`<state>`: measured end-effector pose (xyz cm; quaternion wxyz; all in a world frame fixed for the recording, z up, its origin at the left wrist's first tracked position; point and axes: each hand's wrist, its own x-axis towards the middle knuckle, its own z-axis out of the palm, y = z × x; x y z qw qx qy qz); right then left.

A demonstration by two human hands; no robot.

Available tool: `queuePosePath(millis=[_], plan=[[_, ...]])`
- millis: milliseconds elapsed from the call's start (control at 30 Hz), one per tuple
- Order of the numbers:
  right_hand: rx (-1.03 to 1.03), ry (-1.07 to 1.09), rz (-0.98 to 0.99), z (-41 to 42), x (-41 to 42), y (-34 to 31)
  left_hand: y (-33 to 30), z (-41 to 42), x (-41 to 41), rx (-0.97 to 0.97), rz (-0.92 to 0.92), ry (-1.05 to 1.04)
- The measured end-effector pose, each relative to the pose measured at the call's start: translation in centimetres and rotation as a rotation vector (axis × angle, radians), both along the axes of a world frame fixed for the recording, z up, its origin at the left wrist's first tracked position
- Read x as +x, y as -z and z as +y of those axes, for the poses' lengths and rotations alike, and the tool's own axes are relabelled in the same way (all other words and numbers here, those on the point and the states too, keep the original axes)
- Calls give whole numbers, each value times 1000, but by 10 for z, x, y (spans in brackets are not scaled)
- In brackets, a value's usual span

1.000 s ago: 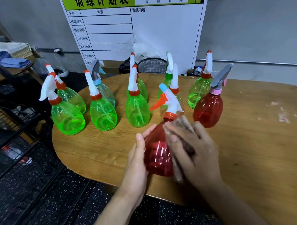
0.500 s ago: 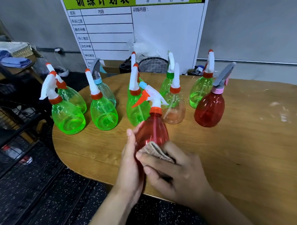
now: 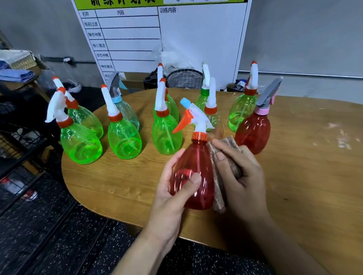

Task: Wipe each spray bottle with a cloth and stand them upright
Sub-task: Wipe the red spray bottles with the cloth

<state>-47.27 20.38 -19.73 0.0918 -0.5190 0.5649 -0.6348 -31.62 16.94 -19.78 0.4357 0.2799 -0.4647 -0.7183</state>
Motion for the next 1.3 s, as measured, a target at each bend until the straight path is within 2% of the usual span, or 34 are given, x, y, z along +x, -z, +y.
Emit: queuePosePath(millis=[133, 267, 433, 600, 800, 967, 1033, 1133, 1300], plan=[[7, 2, -70, -1, -5, 1, -1, 2, 0, 21, -1, -3], [-37, -37, -60, -1, -6, -2, 4, 1, 2, -17, -58, 34], [-33, -86, 134, 3, -10, -10, 7, 1, 1, -138, -149, 7], [-33, -4, 307, 3, -21, -20, 10, 5, -2, -243, -240, 47], [31, 190, 262, 2, -36, -23, 9, 12, -4, -273, -272, 64], [79, -112, 332, 6, -42, -31, 9, 12, -3, -273, -300, 39], [97, -68, 375, 6, -46, -32, 9, 11, -3, -273, -298, 53], [115, 110, 358, 5, -50, -32, 8, 11, -3, -262, -297, 63], [117, -141, 297, 6, -50, -32, 9, 10, -2, -264, -299, 69]])
